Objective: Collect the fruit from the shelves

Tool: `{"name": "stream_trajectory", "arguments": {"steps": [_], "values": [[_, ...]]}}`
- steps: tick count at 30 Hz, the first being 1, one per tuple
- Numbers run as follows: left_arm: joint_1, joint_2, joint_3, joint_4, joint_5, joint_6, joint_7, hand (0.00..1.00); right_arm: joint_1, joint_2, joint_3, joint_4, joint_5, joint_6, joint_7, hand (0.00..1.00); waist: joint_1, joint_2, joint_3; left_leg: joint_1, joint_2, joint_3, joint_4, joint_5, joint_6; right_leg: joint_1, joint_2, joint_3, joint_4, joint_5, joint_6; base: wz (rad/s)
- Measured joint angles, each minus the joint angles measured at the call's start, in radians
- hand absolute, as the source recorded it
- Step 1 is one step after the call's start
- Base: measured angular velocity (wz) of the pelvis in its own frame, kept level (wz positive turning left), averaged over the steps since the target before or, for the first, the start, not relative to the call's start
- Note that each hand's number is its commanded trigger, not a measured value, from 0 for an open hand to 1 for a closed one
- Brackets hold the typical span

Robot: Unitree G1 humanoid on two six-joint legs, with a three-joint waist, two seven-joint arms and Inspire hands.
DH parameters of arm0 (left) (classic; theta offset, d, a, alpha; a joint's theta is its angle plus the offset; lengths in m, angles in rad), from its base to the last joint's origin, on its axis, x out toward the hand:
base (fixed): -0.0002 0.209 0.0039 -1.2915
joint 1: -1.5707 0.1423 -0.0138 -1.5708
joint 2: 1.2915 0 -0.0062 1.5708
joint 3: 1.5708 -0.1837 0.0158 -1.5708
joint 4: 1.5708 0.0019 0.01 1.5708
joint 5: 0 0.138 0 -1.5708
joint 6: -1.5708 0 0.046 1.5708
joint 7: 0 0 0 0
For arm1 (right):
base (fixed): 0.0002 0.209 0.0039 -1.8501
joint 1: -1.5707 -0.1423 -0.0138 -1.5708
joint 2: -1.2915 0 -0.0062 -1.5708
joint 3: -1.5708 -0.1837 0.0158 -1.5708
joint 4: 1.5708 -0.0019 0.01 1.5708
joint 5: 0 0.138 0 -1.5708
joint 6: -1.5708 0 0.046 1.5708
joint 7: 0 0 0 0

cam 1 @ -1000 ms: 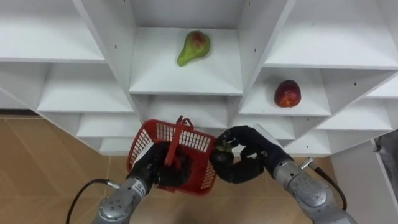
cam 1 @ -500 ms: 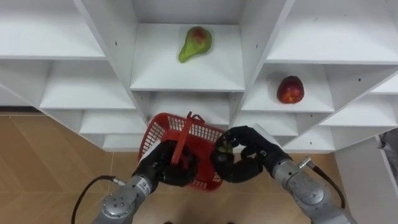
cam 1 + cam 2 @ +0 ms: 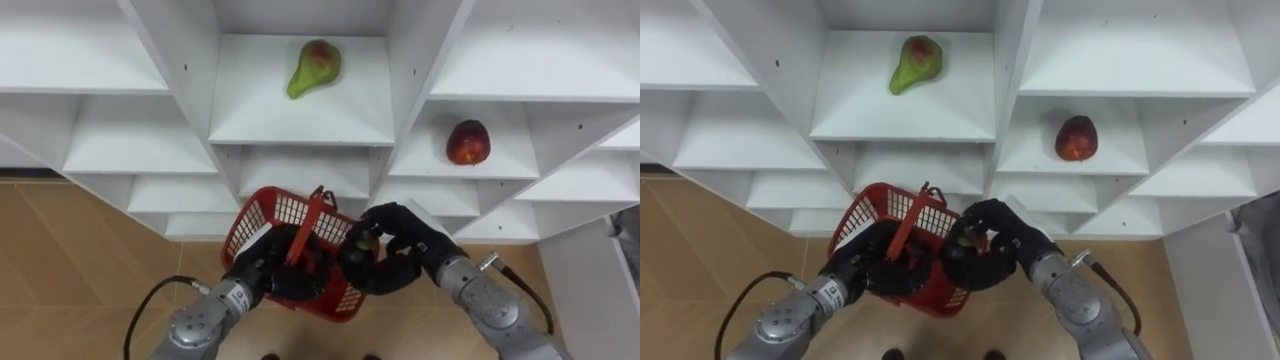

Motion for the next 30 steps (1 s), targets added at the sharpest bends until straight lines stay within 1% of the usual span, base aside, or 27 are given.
{"name": "stream_trajectory", "arguments": {"steps": [2,11,12,17,22,26,28,30], "values": [[0.0,0.002,-0.008,0.0,0.0,0.0,-0.004,1.0,-0.012,-0.001,0.01,0.021,0.0,0.0,-0.003,0.0,-0.001,0.0,0.0001,-0.001,0.0,-0.001,0.0,0.0,0.0,0.0,0.0,-0.001,-0.001,0.0,0.0,0.0],[-0.001,0.001,-0.01,0.0,0.0,0.0,-0.008,1.0,-0.012,0.001,0.021,0.031,0.0,0.0,-0.018,0.0,-0.003,0.0,0.0,-0.003,0.0,-0.001,-0.001,0.0,0.0,0.0,0.0,-0.002,-0.006,0.0,0.0,0.0],[0.0,0.002,-0.012,0.001,0.0,0.005,-0.009,1.0,-0.013,0.002,0.021,0.031,0.0,0.0,-0.018,0.0,-0.003,0.0,0.0001,-0.003,0.0,-0.001,-0.001,0.0,0.0,0.0,0.0,-0.002,-0.006,0.0,0.0,0.0],[-0.001,-0.005,-0.012,-0.001,0.0,0.006,-0.015,1.0,-0.012,0.006,0.029,0.03,-0.01,0.0,-0.018,0.0,-0.006,0.0,0.0,-0.003,0.0,-0.001,-0.001,0.001,0.0,0.0,0.0,-0.002,-0.005,0.0,0.0,0.0],[-0.004,-0.013,-0.011,-0.002,-0.002,0.005,-0.017,1.0,-0.011,0.027,0.03,0.032,-0.013,0.0,-0.018,0.0,-0.006,0.0,-0.0002,-0.001,0.0,0.0,-0.001,0.001,0.001,0.0,0.0,-0.001,-0.005,0.0,0.0,0.0],[-0.005,-0.015,-0.012,-0.002,-0.037,0.004,-0.016,1.0,-0.011,0.044,0.03,0.056,-0.013,-0.001,-0.018,0.0,-0.006,-0.001,-0.0003,0.0,0.0,0.0,-0.001,0.001,0.001,0.001,0.0,0.0,-0.005,0.0,0.0,0.0],[-0.005,-0.016,-0.011,-0.003,-0.038,0.004,-0.016,1.0,-0.01,0.044,0.031,0.064,-0.013,-0.001,-0.018,0.0,-0.006,-0.001,-0.0003,0.0,0.0,0.0,-0.001,0.001,0.001,0.002,0.0,0.0,-0.005,0.0,0.0,0.0],[-0.005,-0.011,-0.011,-0.002,-0.037,0.004,-0.015,1.0,-0.011,0.042,0.03,0.065,-0.01,-0.001,-0.019,0.0,-0.003,-0.001,-0.0003,0.001,0.0,0.0,0.0,0.001,0.001,0.002,0.0,0.0,-0.005,0.0,0.0,0.0]]}}
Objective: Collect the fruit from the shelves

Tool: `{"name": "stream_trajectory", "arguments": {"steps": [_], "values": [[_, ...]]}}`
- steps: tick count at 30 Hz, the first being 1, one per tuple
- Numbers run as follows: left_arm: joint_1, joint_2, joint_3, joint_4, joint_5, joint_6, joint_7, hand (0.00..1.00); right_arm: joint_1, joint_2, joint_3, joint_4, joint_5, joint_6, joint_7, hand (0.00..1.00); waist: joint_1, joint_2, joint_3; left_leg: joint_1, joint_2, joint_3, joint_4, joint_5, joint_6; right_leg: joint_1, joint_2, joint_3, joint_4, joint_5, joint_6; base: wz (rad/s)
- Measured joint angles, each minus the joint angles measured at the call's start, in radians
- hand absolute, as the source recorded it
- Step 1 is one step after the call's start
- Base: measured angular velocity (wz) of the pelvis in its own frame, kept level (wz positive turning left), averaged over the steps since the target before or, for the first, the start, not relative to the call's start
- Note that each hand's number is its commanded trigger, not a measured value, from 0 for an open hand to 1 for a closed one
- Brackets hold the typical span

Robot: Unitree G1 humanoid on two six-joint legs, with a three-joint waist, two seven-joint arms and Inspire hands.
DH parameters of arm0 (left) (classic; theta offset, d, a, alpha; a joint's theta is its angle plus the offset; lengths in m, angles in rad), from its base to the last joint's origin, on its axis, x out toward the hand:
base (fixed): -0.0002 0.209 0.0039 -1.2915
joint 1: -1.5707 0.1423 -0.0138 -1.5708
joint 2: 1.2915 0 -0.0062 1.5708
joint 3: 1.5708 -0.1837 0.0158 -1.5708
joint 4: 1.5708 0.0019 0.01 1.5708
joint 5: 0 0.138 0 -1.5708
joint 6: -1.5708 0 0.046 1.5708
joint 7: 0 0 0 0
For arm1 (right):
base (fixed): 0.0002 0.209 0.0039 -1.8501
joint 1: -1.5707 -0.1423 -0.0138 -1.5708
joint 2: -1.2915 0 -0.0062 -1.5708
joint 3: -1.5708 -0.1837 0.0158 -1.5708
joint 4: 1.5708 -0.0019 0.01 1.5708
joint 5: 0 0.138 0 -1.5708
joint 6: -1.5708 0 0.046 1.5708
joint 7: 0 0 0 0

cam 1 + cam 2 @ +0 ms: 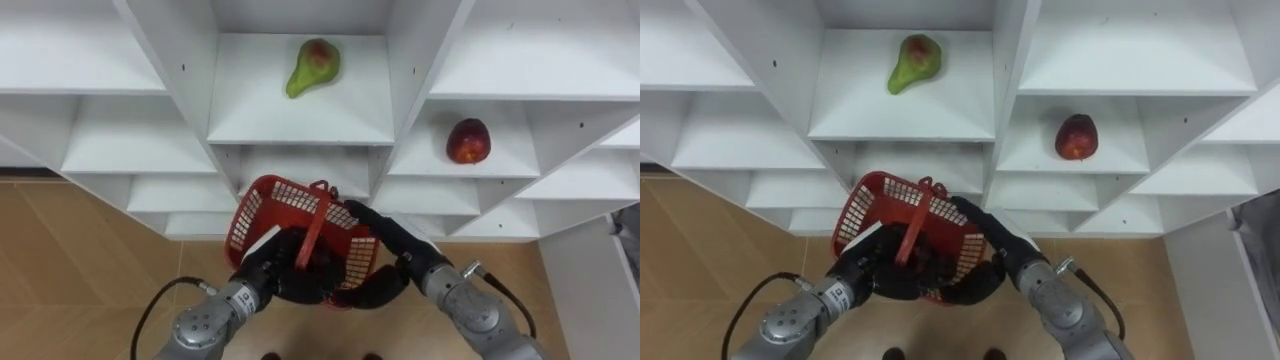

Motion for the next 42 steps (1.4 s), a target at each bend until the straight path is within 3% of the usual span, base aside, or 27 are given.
{"name": "stream_trajectory", "arguments": {"steps": [19,22,29,42], "values": [[0.046,0.016,0.03,0.016,0.048,-0.003,0.063,1.0,0.006,-0.015,0.006,-0.101,0.02,-0.011,-0.008,0.0,0.009,0.0,-0.0014,0.059,-0.001,-0.002,-0.032,0.011,-0.004,0.055,0.004,0.0,-0.015,0.0,0.0,0.01],[0.053,0.024,0.038,0.032,0.053,-0.004,0.068,1.0,0.005,-0.037,0.015,-0.144,0.02,-0.011,-0.008,0.0,0.01,-0.007,-0.0019,0.076,-0.002,-0.001,-0.037,0.011,-0.004,0.067,0.003,-0.001,-0.016,-0.001,0.0,0.0],[0.073,0.022,0.097,0.104,0.08,-0.007,0.112,1.0,0.006,-0.041,-0.013,-0.241,0.028,-0.007,-0.005,0.0,0.008,-0.056,-0.0097,0.11,-0.004,-0.023,-0.037,0.011,-0.004,0.127,0.005,-0.018,-0.044,-0.001,0.001,0.09],[0.102,0.026,0.158,0.169,0.08,-0.006,0.176,1.0,0.009,-0.055,-0.07,-0.365,0.075,0.0,0.036,0.0,0.004,-0.068,-0.0115,0.147,-0.009,-0.046,-0.048,0.013,-0.007,0.178,0.007,-0.028,-0.066,0.0,0.002,0.04]]}}
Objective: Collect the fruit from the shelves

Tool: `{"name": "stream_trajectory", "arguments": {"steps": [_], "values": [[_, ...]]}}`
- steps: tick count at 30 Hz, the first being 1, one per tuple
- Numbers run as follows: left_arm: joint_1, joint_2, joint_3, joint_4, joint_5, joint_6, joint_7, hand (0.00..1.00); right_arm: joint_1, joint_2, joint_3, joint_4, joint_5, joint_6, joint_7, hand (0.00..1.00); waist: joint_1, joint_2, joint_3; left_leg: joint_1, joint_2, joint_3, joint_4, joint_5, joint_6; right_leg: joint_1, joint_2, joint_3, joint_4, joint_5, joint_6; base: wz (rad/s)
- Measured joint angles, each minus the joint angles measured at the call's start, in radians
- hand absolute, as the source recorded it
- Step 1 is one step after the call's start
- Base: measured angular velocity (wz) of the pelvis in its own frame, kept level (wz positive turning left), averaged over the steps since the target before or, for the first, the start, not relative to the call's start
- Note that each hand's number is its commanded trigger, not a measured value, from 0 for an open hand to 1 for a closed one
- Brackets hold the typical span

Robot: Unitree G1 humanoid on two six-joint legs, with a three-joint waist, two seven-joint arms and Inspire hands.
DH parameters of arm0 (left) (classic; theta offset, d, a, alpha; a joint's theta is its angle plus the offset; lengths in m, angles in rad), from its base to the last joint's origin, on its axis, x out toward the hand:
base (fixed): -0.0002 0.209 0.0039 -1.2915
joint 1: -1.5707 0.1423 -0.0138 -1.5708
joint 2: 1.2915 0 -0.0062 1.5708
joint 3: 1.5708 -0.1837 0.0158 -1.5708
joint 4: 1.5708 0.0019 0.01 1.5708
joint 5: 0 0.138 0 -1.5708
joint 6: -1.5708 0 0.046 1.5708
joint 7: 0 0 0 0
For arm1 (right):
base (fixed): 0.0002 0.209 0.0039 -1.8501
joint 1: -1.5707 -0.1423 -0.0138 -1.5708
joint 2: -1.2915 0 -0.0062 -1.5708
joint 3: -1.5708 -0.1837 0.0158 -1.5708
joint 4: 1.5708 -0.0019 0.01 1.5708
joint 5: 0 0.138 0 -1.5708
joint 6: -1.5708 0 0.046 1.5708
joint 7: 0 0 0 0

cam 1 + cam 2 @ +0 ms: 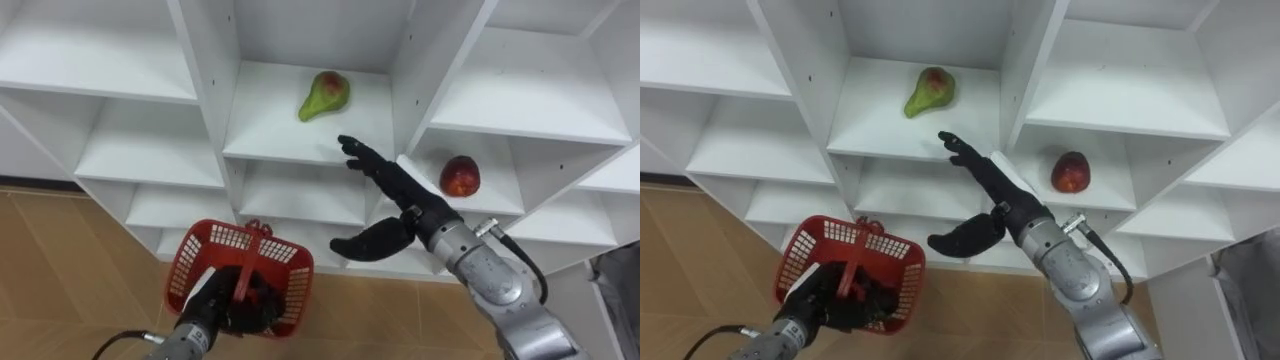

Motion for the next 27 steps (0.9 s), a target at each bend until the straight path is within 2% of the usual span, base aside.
{"name": "stream_trajectory", "arguments": {"steps": [6,13,20,25,27], "values": [[0.005,0.001,0.006,0.0,0.0,0.0,0.0,1.0,-0.003,-0.013,-0.005,-0.057,0.057,0.0,0.002,0.0,0.003,-0.021,0.0007,0.017,-0.001,0.0,-0.009,0.0,0.0,0.013,-0.001,0.001,0.0,-0.001,0.001,0.01],[0.01,0.0,0.005,-0.004,0.021,0.0,0.0,1.0,-0.004,-0.018,-0.034,-0.144,0.067,0.0,-0.002,0.0,0.003,-0.027,0.0011,0.035,-0.003,-0.003,-0.017,0.001,0.0,0.031,-0.001,0.0,-0.001,-0.002,0.004,0.0],[0.011,0.002,0.007,-0.004,0.04,0.0,0.0,1.0,-0.004,-0.026,-0.041,-0.195,0.071,-0.002,-0.007,0.0,0.004,-0.052,0.0002,0.04,-0.003,-0.003,-0.018,0.001,0.0,0.036,-0.001,0.001,-0.003,-0.003,0.004,0.0],[0.011,-0.004,0.025,-0.012,0.058,0.0,0.002,1.0,-0.005,-0.026,-0.066,-0.206,0.135,-0.003,-0.008,0.0,0.006,-0.053,0.0007,0.036,-0.003,-0.007,-0.016,0.001,0.0,0.037,-0.001,-0.003,-0.003,-0.003,0.004,0.01],[0.011,-0.003,0.027,-0.028,0.058,0.0,0.007,1.0,-0.009,-0.026,-0.08,-0.207,0.148,-0.017,-0.034,0.0,0.007,-0.053,0.0011,0.031,-0.003,-0.013,-0.01,0.001,-0.001,0.037,-0.001,-0.011,-0.002,-0.003,0.004,0.08]]}}
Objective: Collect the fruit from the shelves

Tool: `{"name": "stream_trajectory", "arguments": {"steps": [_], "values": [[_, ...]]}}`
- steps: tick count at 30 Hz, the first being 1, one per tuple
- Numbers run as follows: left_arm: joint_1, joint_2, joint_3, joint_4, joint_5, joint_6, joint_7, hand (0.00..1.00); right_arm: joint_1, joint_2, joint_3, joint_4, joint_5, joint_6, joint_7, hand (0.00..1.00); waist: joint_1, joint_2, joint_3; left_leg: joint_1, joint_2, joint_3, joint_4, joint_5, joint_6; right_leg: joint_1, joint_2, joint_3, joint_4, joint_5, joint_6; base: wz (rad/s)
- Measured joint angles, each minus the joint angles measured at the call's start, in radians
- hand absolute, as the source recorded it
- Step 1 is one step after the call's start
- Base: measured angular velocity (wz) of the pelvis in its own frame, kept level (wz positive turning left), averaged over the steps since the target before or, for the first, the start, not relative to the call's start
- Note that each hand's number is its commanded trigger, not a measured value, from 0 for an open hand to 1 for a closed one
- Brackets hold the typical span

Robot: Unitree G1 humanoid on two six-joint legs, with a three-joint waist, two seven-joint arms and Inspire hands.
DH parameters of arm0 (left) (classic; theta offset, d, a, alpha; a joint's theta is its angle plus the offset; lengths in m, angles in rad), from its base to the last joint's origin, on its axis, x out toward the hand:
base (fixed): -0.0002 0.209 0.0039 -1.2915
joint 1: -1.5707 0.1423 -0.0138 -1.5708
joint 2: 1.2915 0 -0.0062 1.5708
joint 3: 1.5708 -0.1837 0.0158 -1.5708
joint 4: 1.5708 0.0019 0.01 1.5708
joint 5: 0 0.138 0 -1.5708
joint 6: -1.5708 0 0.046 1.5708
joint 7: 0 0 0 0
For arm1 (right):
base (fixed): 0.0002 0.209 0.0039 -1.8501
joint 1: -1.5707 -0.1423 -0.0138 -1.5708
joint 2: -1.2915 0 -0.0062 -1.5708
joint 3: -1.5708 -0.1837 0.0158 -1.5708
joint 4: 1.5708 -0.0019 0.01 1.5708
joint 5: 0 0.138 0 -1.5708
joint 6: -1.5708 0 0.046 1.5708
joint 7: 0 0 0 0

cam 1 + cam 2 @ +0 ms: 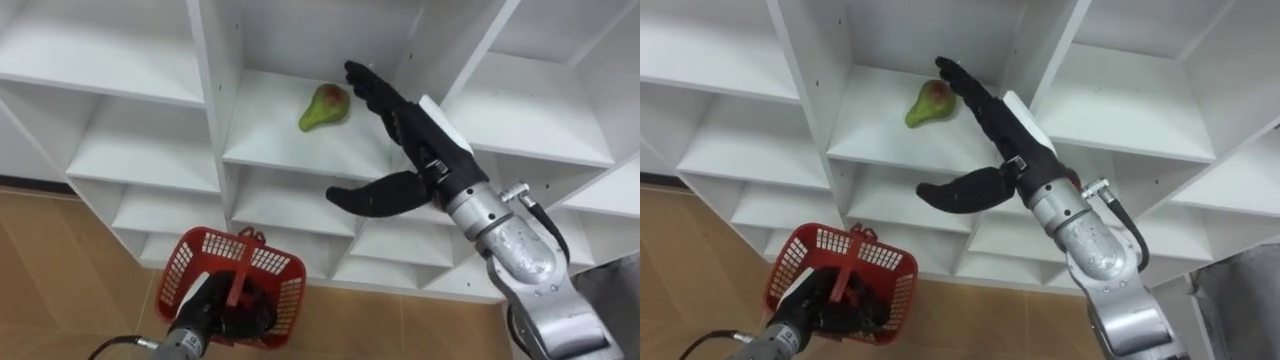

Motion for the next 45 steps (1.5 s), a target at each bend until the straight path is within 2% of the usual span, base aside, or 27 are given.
{"name": "stream_trajectory", "arguments": {"steps": [4,8,12,17,22,27,32,39,45], "values": [[-0.002,-0.003,0.001,-0.001,0.0,0.0,0.004,1.0,-0.016,0.0,0.0,0.0,0.0,-0.012,-0.022,0.0,0.002,0.006,0.0036,-0.005,0.0,-0.008,0.005,0.0,0.0,0.0,0.0,-0.008,0.002,0.0,-0.001,0.06],[-0.002,-0.013,0.02,-0.001,0.016,0.0,0.001,1.0,-0.022,0.0,-0.022,0.001,-0.004,-0.013,-0.045,0.0,0.022,0.014,0.0093,-0.006,0.0,-0.014,0.009,0.0,0.0,0.003,0.0,-0.01,0.002,0.001,-0.001,0.02],[0.0,-0.016,0.03,-0.001,0.028,0.007,-0.013,1.0,-0.057,-0.006,-0.029,0.037,0.002,-0.013,-0.061,0.0,0.039,0.015,0.0089,-0.005,0.0,-0.021,0.011,0.0,0.0,0.009,0.0,-0.017,0.002,0.001,-0.001,0.05],[0.0,-0.014,0.04,0.0,0.039,0.012,-0.015,1.0,-0.097,-0.012,-0.029,0.074,0.01,-0.013,-0.066,0.0,0.043,0.013,0.0086,-0.007,-0.003,-0.04,0.012,0.003,-0.003,0.016,-0.001,-0.033,0.002,0.0,-0.001,0.1],[0.0,-0.014,0.04,0.014,0.042,0.019,-0.013,1.0,-0.134,-0.013,-0.029,0.137,0.023,-0.013,-0.069,0.0,0.047,0.004,0.0106,-0.009,-0.003,-0.045,0.011,0.005,-0.004,0.017,-0.001,-0.038,0.001,0.0,-0.001,0.04],[0.0,-0.013,0.049,0.017,0.065,0.033,-0.019,1.0,-0.169,-0.013,-0.029,0.204,0.02,-0.013,-0.077,0.0,0.051,-0.017,0.0099,-0.021,-0.007,-0.059,0.018,0.007,-0.003,0.018,-0.002,-0.051,-0.004,0.0,-0.001,0.08],[-0.001,-0.014,0.037,0.018,0.065,0.044,-0.02,1.0,-0.215,-0.011,-0.023,0.291,-0.014,-0.014,-0.098,0.0,0.071,-0.02,0.0111,-0.022,-0.007,-0.062,0.02,0.007,-0.003,0.019,-0.004,-0.061,-0.001,0.0,-0.001,0.02],[-0.005,-0.011,0.038,0.05,0.066,0.046,-0.019,1.0,-0.27,-0.005,-0.015,0.411,-0.017,-0.01,-0.141,0.0,0.08,-0.035,0.0205,-0.055,-0.01,-0.081,0.031,0.009,-0.002,0.012,-0.006,-0.088,-0.006,-0.003,-0.002,0.12],[-0.015,-0.003,0.038,0.057,0.08,0.06,-0.054,1.0,-0.284,-0.006,-0.015,0.454,-0.029,0.0,-0.151,0.0,0.095,-0.036,0.0208,-0.06,-0.013,-0.088,0.03,0.009,-0.002,0.009,-0.006,-0.089,-0.014,-0.004,-0.002,0.02]]}}
